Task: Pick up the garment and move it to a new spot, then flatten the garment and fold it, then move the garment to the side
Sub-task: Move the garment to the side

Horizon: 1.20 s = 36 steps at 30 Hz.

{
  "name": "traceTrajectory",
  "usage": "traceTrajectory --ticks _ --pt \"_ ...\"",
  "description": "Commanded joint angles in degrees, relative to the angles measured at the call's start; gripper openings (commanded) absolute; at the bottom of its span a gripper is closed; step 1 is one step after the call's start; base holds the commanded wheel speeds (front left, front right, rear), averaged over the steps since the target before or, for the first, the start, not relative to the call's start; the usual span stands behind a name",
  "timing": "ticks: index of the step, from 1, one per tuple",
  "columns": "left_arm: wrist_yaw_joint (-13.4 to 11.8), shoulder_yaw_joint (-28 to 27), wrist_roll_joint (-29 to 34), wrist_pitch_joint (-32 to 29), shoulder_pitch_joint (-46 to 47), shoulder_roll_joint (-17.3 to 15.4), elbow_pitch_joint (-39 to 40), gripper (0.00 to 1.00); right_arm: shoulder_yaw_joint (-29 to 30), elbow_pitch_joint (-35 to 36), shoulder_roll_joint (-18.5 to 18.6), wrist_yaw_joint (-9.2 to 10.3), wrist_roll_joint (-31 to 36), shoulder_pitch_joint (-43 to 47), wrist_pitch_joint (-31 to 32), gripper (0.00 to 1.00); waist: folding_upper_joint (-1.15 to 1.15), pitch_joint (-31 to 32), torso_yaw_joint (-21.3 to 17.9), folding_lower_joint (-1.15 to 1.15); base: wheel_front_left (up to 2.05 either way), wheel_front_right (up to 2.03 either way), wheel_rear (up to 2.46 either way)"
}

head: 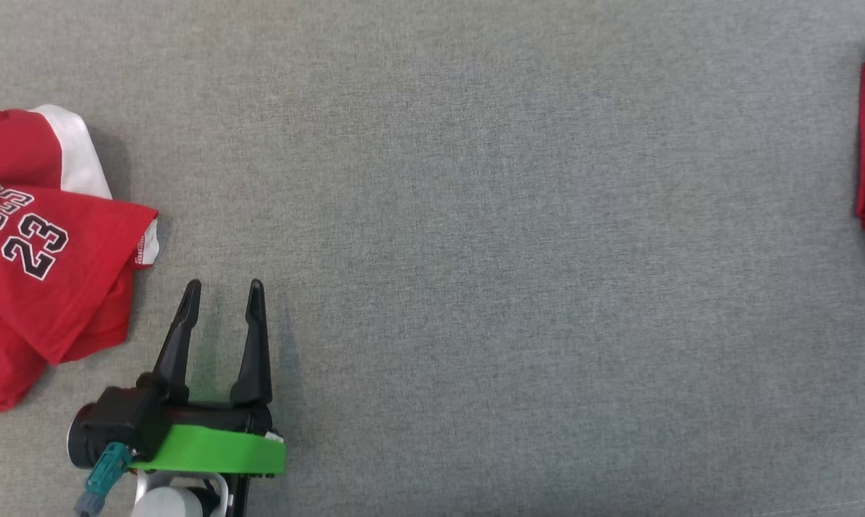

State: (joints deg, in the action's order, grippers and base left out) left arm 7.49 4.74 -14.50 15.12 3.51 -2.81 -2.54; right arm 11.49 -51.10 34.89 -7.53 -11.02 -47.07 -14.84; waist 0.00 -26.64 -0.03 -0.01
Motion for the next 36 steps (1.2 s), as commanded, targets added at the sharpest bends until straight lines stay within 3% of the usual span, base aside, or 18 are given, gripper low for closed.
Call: traceTrajectory --ticks 1,6,9,15,22,36 --pt "0.0 -0.3 -0.9 0.0 -1.9 -0.2 -0.7 1.00 0.0 4.8 -1.7 0.07 -0.4 4.3 -0.3 1.00 0.00 5.5 -1.6 0.01 0.00 0.00 0.00" --pt "-1.0 -0.2 -2.5 0.0 -5.8 -0.2 -1.7 1.00 0.1 24.3 -9.3 0.07 -0.2 19.6 -0.3 1.00 0.00 12.9 -2.4 0.01 0.00 0.00 0.00" --pt "-1.5 0.1 -3.2 0.0 -7.8 -0.2 -2.0 1.00 0.4 35.4 -15.8 0.06 0.4 29.1 -0.3 1.00 0.00 16.7 -2.3 0.01 0.00 0.00 0.00" --pt "-1.9 0.3 -3.5 0.0 -10.3 -0.2 -2.8 1.00 -3.6 46.2 -23.2 0.04 3.1 43.8 -0.4 1.00 0.00 22.1 -1.3 0.01 0.00 0.00 0.00" --pt "-1.7 -0.2 -3.1 0.0 -12.7 -0.2 -4.7 1.00 -7.1 48.1 -28.4 0.05 5.8 51.8 -0.4 1.00 0.00 26.3 -1.3 0.01 0.00 0.00 0.00" --pt "-1.0 -1.4 -1.6 0.0 -12.9 -0.2 -8.0 1.00 -9.0 45.9 -31.5 0.05 7.0 54.7 -0.4 1.00 0.00 27.7 -2.5 0.01 0.00 0.00 0.00"
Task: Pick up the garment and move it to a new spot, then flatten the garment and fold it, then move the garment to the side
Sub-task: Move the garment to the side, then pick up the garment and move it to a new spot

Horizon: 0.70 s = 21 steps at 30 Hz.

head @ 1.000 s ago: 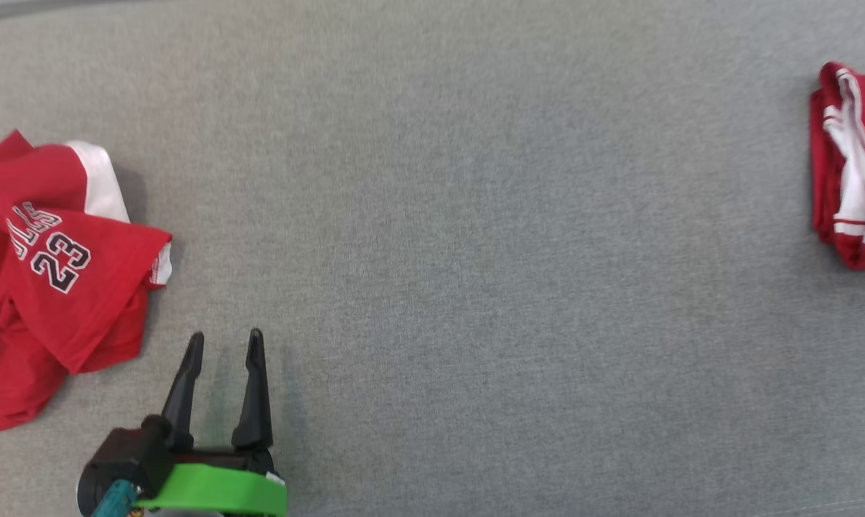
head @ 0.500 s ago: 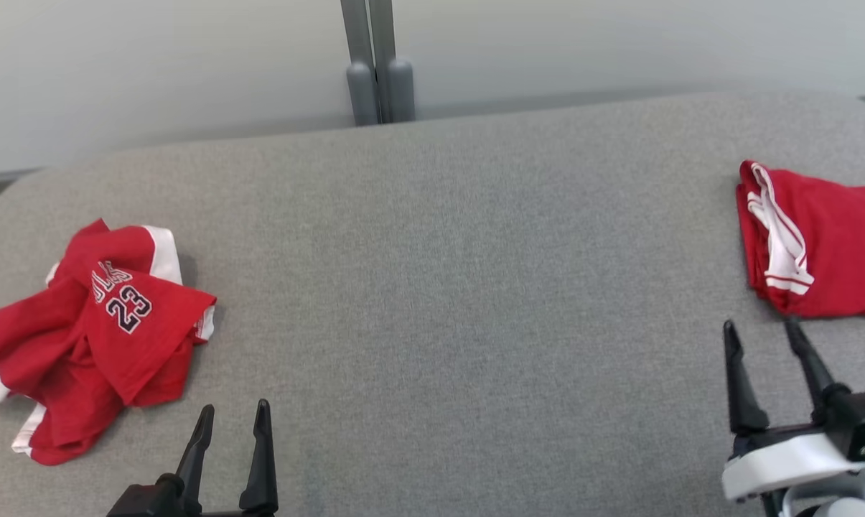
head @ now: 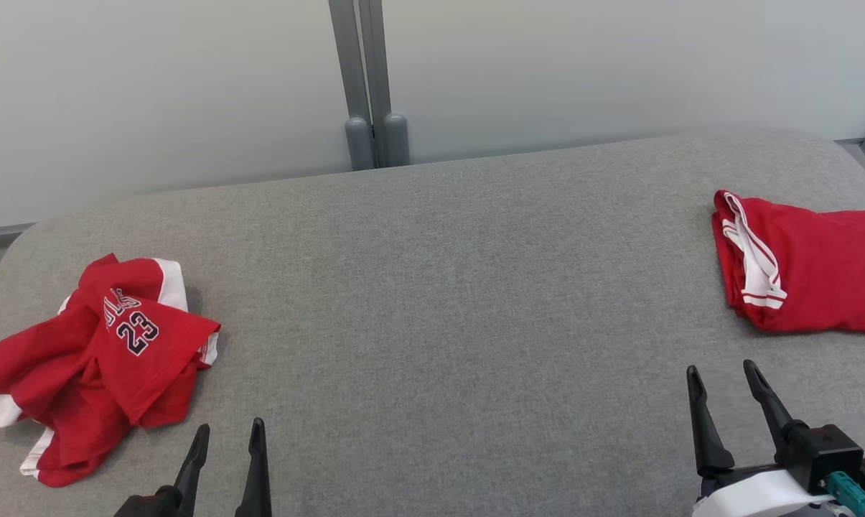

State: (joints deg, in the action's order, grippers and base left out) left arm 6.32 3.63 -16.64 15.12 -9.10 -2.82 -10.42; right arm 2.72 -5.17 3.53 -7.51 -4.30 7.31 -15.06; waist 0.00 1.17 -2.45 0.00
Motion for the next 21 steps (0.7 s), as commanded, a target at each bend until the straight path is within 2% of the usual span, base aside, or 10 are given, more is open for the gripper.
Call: traceTrajectory --ticks 1,13,17,21 --pt "0.2 -0.3 0.6 0.0 -0.3 -0.2 -0.1 1.00 -0.3 -0.1 -0.2 0.03 0.3 0.3 -0.2 1.00 0.00 -0.1 -0.1 0.00 0.00 0.00 0.00" --pt "0.6 -0.2 0.8 0.0 0.9 -0.2 -0.5 1.00 -1.6 0.5 -0.4 0.03 0.5 -0.3 -0.2 1.00 0.00 -1.1 1.2 0.00 0.00 0.00 0.00" --pt "0.4 -0.1 0.5 0.0 1.4 -0.2 -0.6 1.00 -1.9 1.2 -0.5 0.03 0.3 0.1 -0.2 1.00 0.00 -1.3 3.9 0.00 0.00 0.00 0.00" --pt "0.0 -0.2 0.3 0.0 0.8 -0.2 -1.0 1.00 -3.1 1.4 -0.5 0.03 -0.2 1.0 -0.2 1.00 0.00 -1.1 8.7 0.00 0.00 0.00 0.00"
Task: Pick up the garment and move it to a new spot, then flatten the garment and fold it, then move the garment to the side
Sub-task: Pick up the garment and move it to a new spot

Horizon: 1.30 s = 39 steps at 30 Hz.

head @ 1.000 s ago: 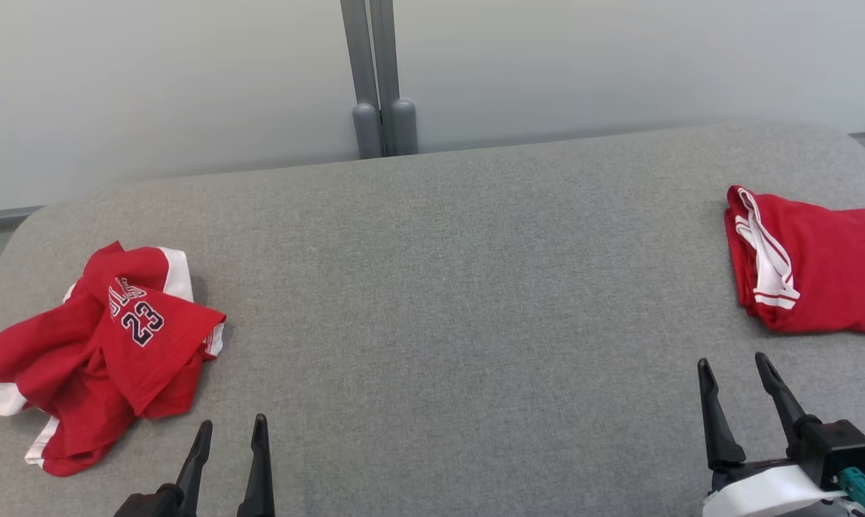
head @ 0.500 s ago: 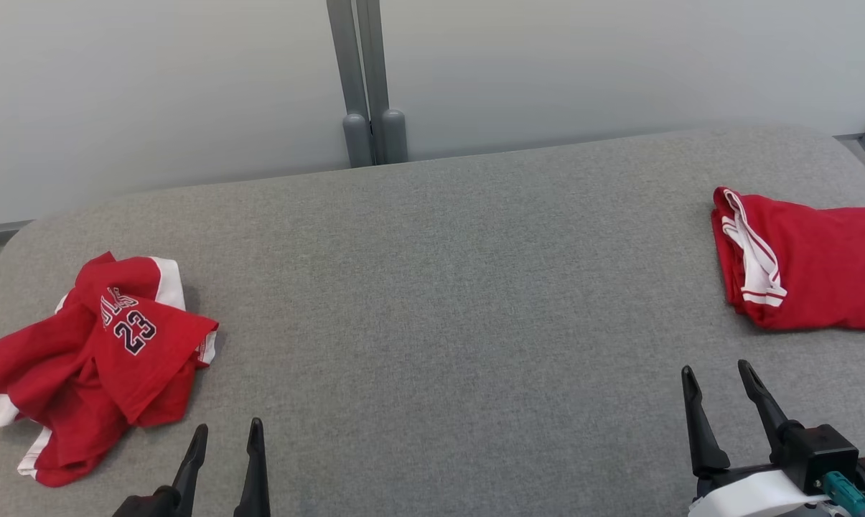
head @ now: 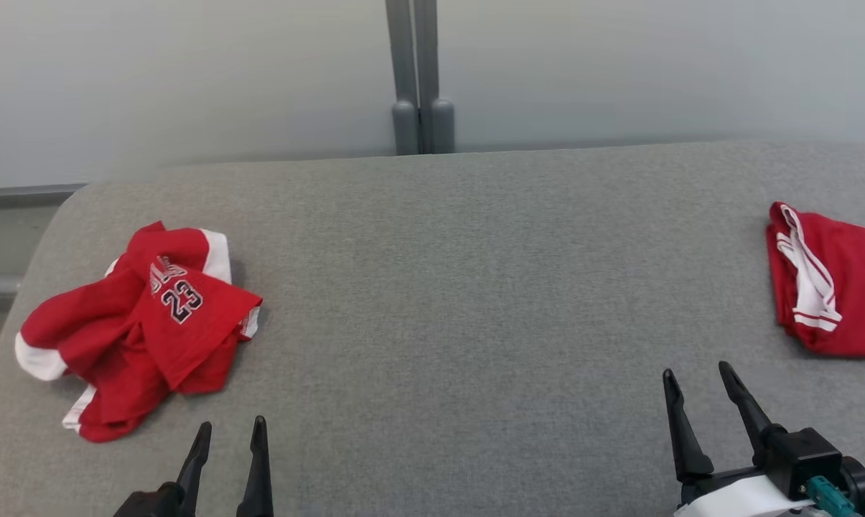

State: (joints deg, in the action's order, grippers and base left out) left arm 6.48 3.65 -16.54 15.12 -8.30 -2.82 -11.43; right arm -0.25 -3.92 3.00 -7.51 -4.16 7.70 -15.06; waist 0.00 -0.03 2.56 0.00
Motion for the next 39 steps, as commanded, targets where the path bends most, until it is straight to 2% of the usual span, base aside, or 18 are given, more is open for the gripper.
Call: traceTrajectory --ticks 1,9,12,17,23,28,34,39 --pt "-0.3 -0.3 0.2 0.0 -0.3 -0.2 -0.1 1.00 -0.3 0.1 0.0 0.03 -0.5 0.7 -0.2 1.00 0.00 0.3 5.3 0.00 0.00 0.00 0.00" --pt "-0.8 -1.9 -0.1 0.0 -2.5 -0.1 0.0 1.00 -3.7 -0.7 0.1 0.03 -1.3 -1.2 -0.2 1.00 0.00 0.8 13.9 0.00 0.00 0.00 0.00" --pt "-0.8 -2.3 -0.3 0.0 -2.5 -0.1 0.3 1.00 -4.5 -0.9 0.7 0.03 -1.4 -1.7 -0.2 1.00 0.00 0.8 15.5 0.00 0.00 0.00 0.00" --pt "-0.6 -2.5 -1.3 0.0 -0.7 -0.1 1.0 1.00 -4.9 -1.0 1.0 0.03 -1.3 -1.8 -0.2 1.00 0.00 -0.2 15.9 0.00 0.00 0.00 0.00" --pt "0.6 0.9 -0.2 0.0 7.2 -0.1 -0.5 1.00 -6.1 -0.8 1.8 0.03 -0.9 -3.7 -0.2 1.00 0.00 -5.2 14.1 0.00 0.00 0.00 0.00" --pt "1.0 4.2 -0.5 0.0 20.1 -0.1 -8.0 1.00 -7.5 -0.4 3.2 0.03 -0.4 -8.1 -0.2 1.00 0.00 -12.4 10.9 0.00 0.00 0.00 0.00" --pt "1.0 4.3 -1.8 0.0 34.9 -2.0 -23.3 1.00 -8.6 -0.3 2.9 0.03 -0.4 -13.2 -0.2 1.00 0.00 -19.2 5.5 0.00 0.00 0.00 0.00" --pt "-0.5 2.2 -3.1 -0.8 42.0 -3.4 -39.0 1.00 -8.7 -0.9 1.9 0.03 -0.8 -14.5 -0.2 1.00 0.00 -20.3 2.0 0.00 0.00 0.00 0.00"
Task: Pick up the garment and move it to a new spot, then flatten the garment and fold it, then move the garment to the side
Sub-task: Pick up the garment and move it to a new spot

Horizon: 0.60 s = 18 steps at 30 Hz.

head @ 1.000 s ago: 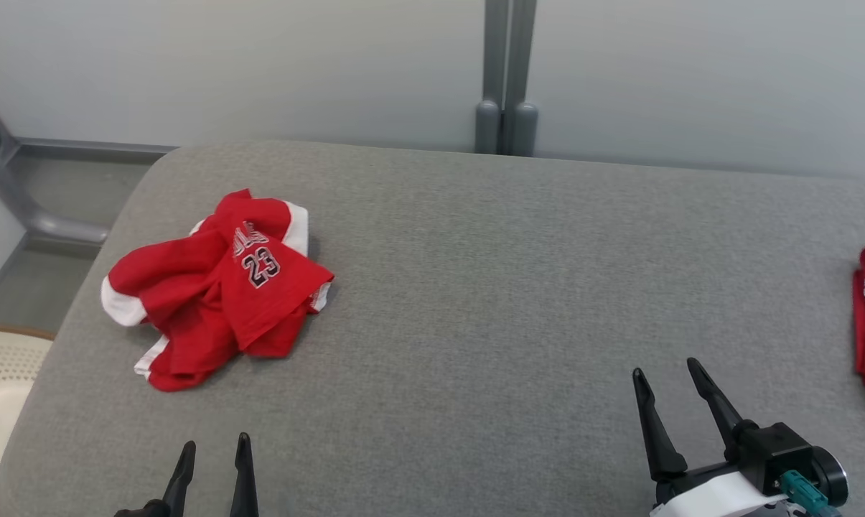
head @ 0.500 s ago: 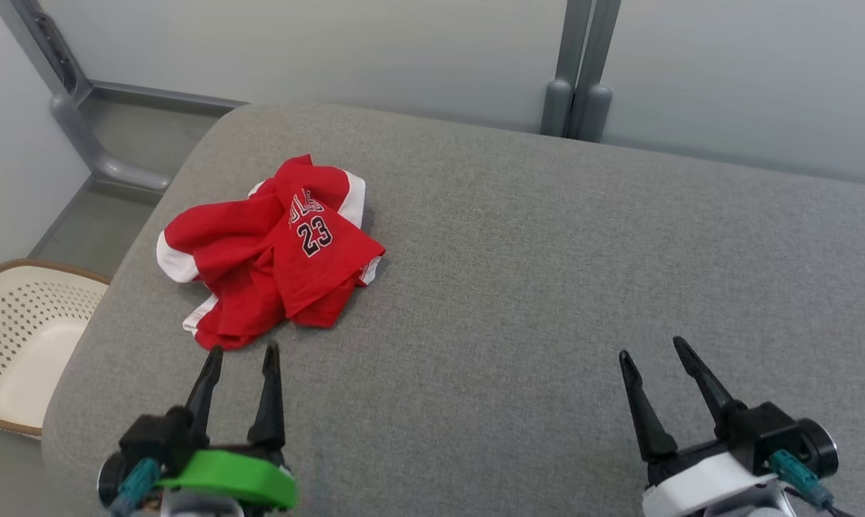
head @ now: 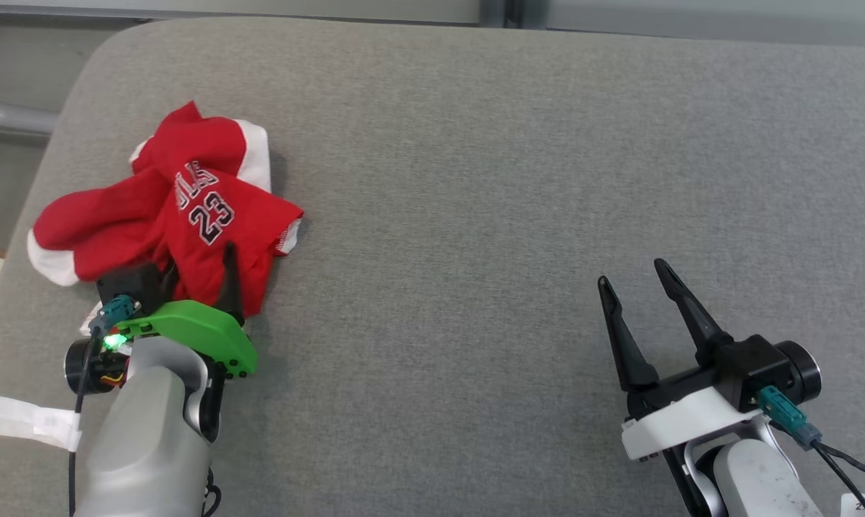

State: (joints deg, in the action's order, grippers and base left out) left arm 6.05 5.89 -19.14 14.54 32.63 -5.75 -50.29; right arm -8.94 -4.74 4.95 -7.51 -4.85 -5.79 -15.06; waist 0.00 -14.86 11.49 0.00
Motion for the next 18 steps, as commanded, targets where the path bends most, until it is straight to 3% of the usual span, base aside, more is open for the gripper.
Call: traceTrajectory --ticks 1,2,3,10,18 --pt "0.1 -0.4 -1.1 -0.3 2.1 -0.7 -2.7 0.60 -0.1 -0.2 -0.2 0.03 -0.2 -1.0 -0.2 1.00 0.00 -5.3 -7.5 0.00 0.00 0.00 0.00" --pt "0.3 -0.4 -1.1 -0.2 2.7 -0.9 -4.3 0.26 0.0 -0.3 -0.4 0.03 -0.3 -1.0 -0.2 1.00 0.00 -5.0 -8.1 0.00 0.00 0.00 0.00" --pt "0.4 -0.4 -1.2 0.0 3.5 -1.1 -5.6 0.00 0.2 -0.3 -0.5 0.03 -0.4 -0.9 -0.2 1.00 0.00 -4.7 -8.5 0.00 0.00 0.00 0.00" --pt "1.5 3.3 -1.4 0.7 4.4 0.3 -2.4 0.00 1.1 -0.8 -1.3 0.03 -1.1 1.1 -0.2 1.00 0.00 -0.3 -9.1 0.00 0.00 0.00 0.00" --pt "1.5 19.8 -8.5 -0.3 2.4 1.8 17.4 0.00 0.4 -1.2 -1.7 0.03 -1.8 2.4 -0.2 1.00 0.00 4.6 -10.7 0.00 0.00 0.00 0.00"
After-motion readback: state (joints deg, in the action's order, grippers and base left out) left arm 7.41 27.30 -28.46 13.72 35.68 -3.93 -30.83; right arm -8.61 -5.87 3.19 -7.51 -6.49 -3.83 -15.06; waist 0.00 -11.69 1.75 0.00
